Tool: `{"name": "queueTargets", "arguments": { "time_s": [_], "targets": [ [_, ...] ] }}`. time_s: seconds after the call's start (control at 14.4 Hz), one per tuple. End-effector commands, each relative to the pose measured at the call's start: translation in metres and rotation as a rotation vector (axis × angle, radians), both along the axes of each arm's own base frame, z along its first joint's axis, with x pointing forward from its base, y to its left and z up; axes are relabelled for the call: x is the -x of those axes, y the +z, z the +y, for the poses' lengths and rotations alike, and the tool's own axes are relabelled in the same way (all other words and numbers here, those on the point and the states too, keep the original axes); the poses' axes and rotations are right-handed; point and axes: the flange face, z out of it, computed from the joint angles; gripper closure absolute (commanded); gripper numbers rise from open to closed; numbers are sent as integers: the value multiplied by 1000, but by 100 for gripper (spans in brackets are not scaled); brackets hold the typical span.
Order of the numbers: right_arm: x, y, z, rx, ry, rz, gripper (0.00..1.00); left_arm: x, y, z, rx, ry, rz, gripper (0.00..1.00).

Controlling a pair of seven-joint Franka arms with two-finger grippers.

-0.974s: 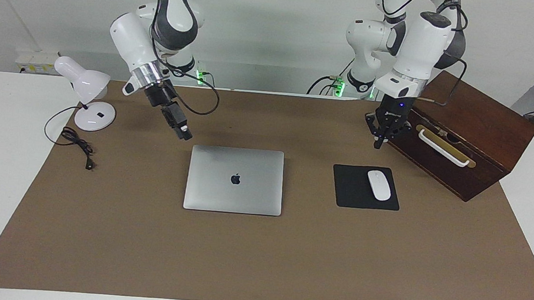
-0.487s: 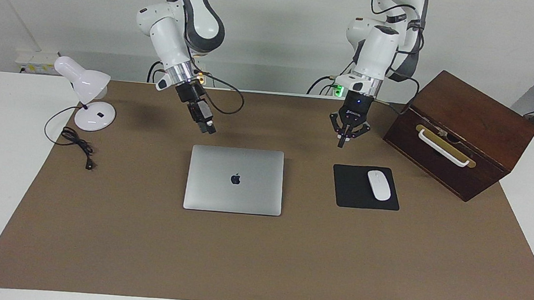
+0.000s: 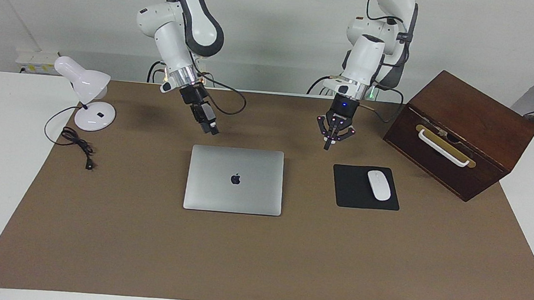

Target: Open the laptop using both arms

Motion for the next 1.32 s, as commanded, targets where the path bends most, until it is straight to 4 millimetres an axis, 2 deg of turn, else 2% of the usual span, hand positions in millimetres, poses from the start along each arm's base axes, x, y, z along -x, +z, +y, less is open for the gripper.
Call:
{"name": "queueTargets", "arguments": {
  "time_s": [0.0,0.21,0.49,0.63,0.9,1.25],
  "targets": [
    [-9,-4,7,10,3,-4,3,19,-7,-17,4,-60,-15,100],
    [-26,-2,15,8,-2,-14,3,30,-8,-32,12,-101,-26,100],
    [-48,-3,26,7,-7,-24,3,39,-21,-44,18,-136,-39,100],
    [-55,-2,29,6,-8,-31,3,36,-37,-48,20,-135,-39,100],
    [-56,-3,28,15,-3,-34,3,26,-39,-56,24,-133,-41,100],
    [-56,-10,27,31,9,-28,3,8,-51,-69,24,-125,-32,100]
  ]
}}
